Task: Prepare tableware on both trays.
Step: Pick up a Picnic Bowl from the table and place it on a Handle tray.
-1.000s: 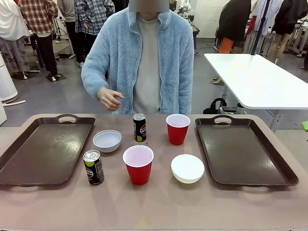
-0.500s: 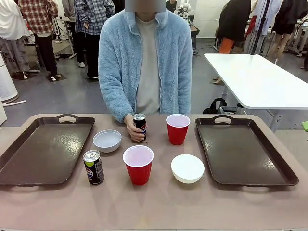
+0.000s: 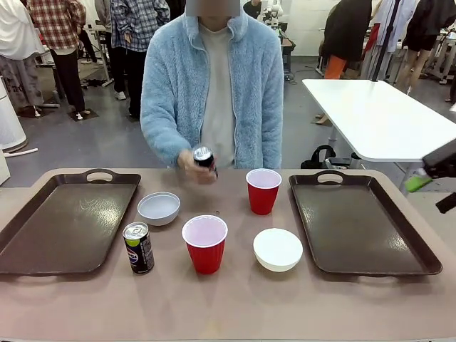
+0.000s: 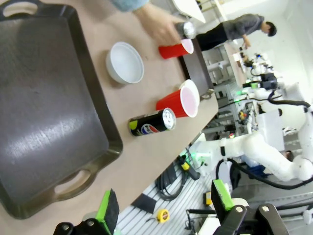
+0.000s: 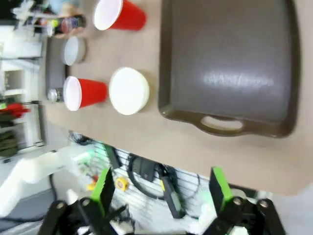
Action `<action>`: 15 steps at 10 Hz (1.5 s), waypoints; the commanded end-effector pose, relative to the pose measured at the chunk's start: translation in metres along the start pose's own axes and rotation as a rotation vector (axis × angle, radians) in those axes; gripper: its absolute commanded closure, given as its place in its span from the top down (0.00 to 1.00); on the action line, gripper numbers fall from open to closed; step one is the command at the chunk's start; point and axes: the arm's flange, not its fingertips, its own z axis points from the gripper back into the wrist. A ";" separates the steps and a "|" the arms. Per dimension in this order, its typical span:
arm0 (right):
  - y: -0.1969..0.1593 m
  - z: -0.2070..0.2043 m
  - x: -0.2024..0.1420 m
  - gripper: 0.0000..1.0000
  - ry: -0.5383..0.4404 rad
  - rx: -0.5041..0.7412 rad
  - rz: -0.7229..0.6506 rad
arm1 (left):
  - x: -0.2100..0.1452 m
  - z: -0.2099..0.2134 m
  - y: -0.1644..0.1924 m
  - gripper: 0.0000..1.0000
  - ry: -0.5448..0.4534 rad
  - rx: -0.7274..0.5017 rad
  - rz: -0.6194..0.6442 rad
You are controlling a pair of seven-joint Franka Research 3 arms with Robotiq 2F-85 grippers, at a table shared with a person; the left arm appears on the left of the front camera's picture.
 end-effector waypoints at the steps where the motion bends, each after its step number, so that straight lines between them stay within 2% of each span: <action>1: 0.033 -0.021 0.026 1.00 0.126 -0.132 -0.041 | 0.001 0.000 0.000 1.00 -0.007 -0.014 -0.005; 5: 0.093 -0.118 0.070 1.00 0.284 -0.325 -0.058 | 0.001 0.000 0.000 1.00 -0.007 -0.014 -0.005; 7: 0.115 -0.173 0.085 1.00 0.320 -0.407 -0.037 | 0.001 0.000 0.000 1.00 -0.007 -0.014 -0.005; 9: 0.124 -0.215 0.104 1.00 0.216 -0.489 -0.015 | 0.001 0.000 0.000 1.00 -0.007 -0.014 -0.005; 11: 0.123 -0.240 0.114 1.00 0.216 -0.489 -0.017 | 0.001 0.000 0.000 1.00 -0.007 -0.014 -0.005; 12: 0.124 -0.244 0.111 1.00 0.212 -0.454 -0.002 | 0.001 0.000 0.000 1.00 -0.007 -0.014 -0.005; 13: 0.126 -0.241 0.105 1.00 0.238 -0.359 0.088 | 0.001 0.000 0.000 1.00 -0.007 -0.014 -0.005; 14: 0.120 -0.242 0.109 1.00 0.228 -0.456 0.010 | 0.001 0.000 0.000 1.00 -0.007 -0.014 -0.005; 15: 0.120 -0.242 0.109 1.00 0.228 -0.456 0.010 | 0.001 0.000 0.000 1.00 -0.007 -0.014 -0.005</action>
